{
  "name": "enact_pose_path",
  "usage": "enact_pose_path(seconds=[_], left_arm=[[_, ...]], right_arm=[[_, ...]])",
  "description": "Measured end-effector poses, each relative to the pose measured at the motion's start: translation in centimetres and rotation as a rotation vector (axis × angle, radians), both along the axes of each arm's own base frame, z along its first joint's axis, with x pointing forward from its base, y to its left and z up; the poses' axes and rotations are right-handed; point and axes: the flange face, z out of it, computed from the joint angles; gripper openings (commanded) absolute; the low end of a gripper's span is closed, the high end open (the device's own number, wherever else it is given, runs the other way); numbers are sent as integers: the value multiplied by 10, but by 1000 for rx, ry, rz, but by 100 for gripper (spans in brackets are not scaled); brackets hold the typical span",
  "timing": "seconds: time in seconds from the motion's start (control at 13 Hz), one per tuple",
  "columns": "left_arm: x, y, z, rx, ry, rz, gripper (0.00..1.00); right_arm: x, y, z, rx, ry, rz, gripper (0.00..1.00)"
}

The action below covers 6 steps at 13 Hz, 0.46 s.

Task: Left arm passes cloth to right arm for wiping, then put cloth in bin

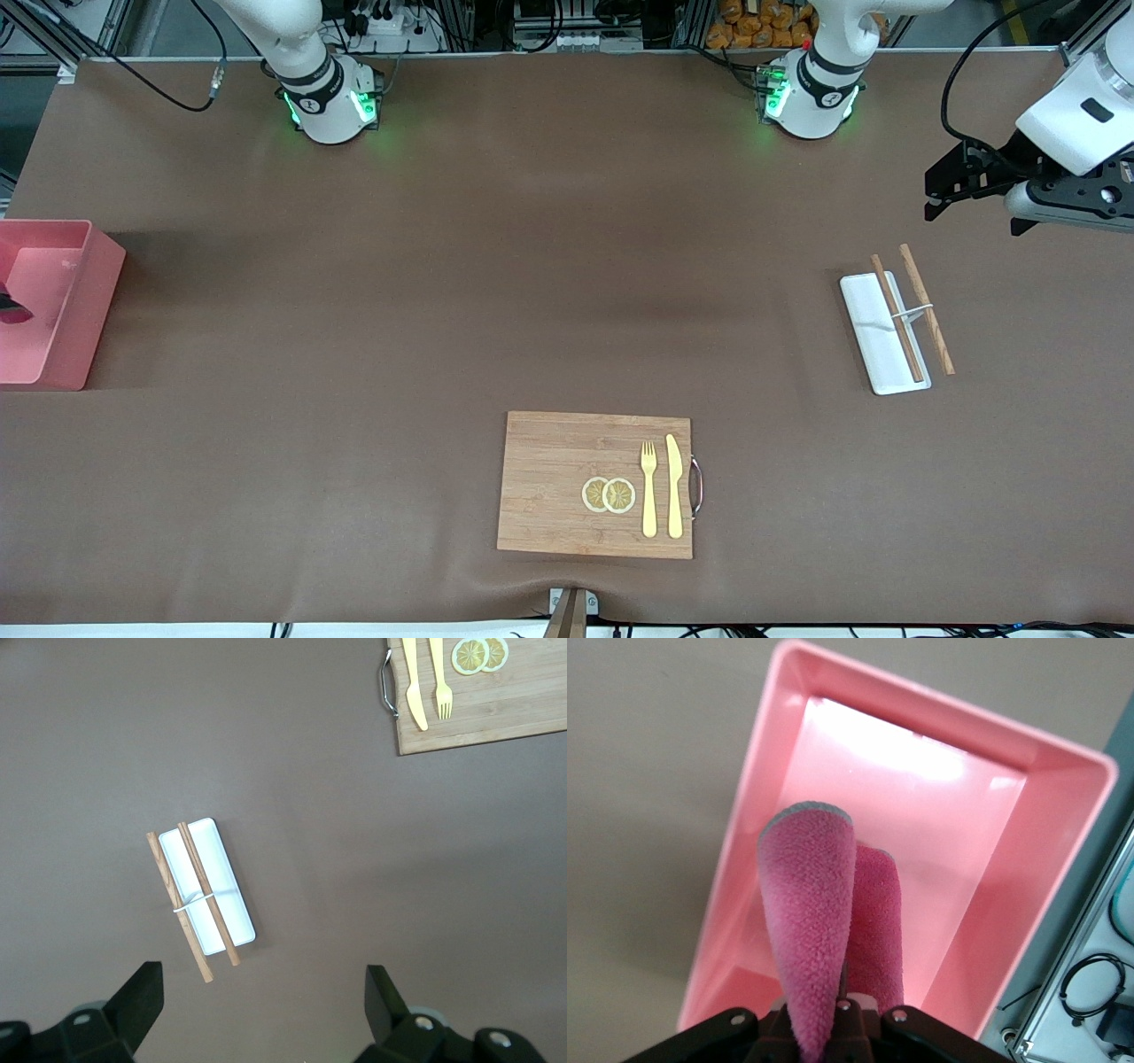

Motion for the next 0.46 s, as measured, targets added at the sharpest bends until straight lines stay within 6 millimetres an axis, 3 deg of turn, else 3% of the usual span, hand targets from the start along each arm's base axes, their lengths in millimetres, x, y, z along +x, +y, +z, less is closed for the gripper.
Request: enact_pose_path(seconds=[0.08, 0.23, 0.46], left_arm=[[0, 0, 0, 0, 1, 5, 100], [0, 0, 0, 0, 1, 13, 100], [0, 0, -1, 0, 2, 14, 100]], right_arm=[[1, -4, -23, 6, 10, -1, 100], [4, -6, -50, 12, 17, 3, 100], [15, -2, -40, 4, -4, 17, 100]])
